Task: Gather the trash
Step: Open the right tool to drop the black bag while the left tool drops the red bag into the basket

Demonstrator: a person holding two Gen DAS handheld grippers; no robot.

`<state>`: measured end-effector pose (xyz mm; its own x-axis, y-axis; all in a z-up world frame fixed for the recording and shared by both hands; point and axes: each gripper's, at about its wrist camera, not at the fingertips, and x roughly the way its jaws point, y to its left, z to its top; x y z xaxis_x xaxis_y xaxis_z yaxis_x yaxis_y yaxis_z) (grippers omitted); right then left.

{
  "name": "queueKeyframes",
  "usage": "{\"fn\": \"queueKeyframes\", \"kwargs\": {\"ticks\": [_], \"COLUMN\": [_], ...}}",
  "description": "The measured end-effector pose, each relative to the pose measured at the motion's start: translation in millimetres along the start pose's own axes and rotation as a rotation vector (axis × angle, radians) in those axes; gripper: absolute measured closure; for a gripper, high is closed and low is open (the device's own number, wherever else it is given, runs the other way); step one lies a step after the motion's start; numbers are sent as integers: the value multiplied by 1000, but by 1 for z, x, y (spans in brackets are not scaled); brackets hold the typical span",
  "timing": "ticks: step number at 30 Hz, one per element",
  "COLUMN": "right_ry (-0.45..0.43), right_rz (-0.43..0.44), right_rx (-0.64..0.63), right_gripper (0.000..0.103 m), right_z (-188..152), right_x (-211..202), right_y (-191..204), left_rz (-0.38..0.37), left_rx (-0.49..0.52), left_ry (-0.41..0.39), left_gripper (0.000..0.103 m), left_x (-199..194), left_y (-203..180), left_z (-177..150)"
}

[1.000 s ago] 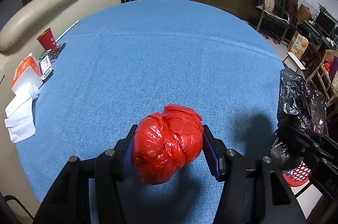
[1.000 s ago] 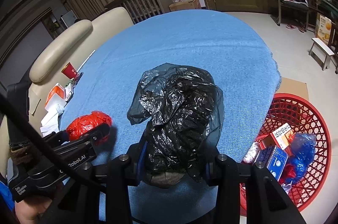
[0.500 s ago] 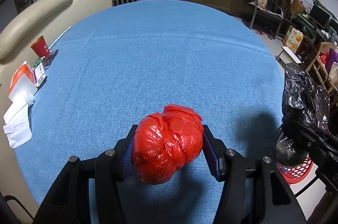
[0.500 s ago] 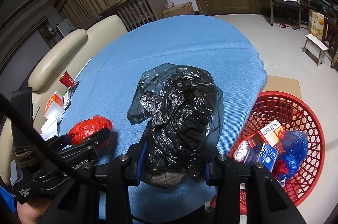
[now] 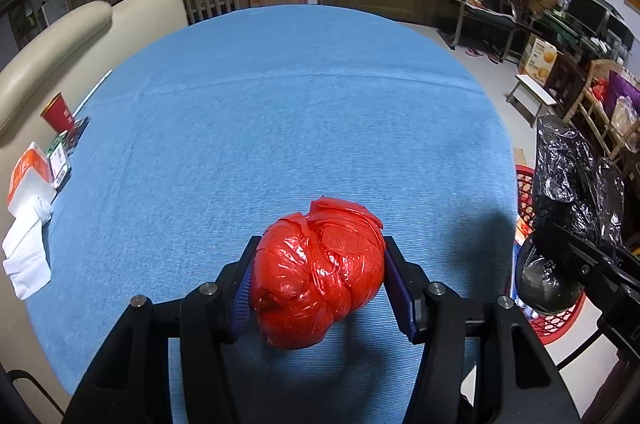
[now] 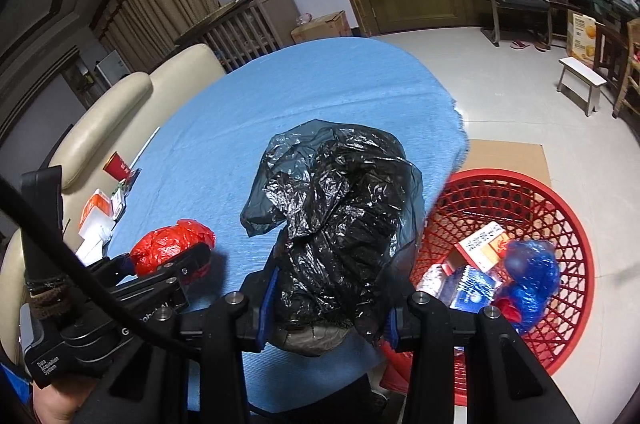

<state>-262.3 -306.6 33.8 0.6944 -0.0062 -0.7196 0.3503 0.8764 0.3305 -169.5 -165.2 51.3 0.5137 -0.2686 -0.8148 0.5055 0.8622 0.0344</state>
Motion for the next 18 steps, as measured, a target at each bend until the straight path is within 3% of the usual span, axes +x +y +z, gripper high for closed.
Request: {"fn": "queueKeyframes", "kwargs": {"ticks": [18], "right_ry": [-44], "right_rz": [-81], "right_rx": [100], "right_gripper": [59], "right_z": [-2], "right_x": [-34], "right_y": [-63], "left_rz": [-54], "left_rx": [126], "left_ry": [-11], "left_gripper": [44], "left_x": [-11], "left_y": [-55], "left_z": [5]}}
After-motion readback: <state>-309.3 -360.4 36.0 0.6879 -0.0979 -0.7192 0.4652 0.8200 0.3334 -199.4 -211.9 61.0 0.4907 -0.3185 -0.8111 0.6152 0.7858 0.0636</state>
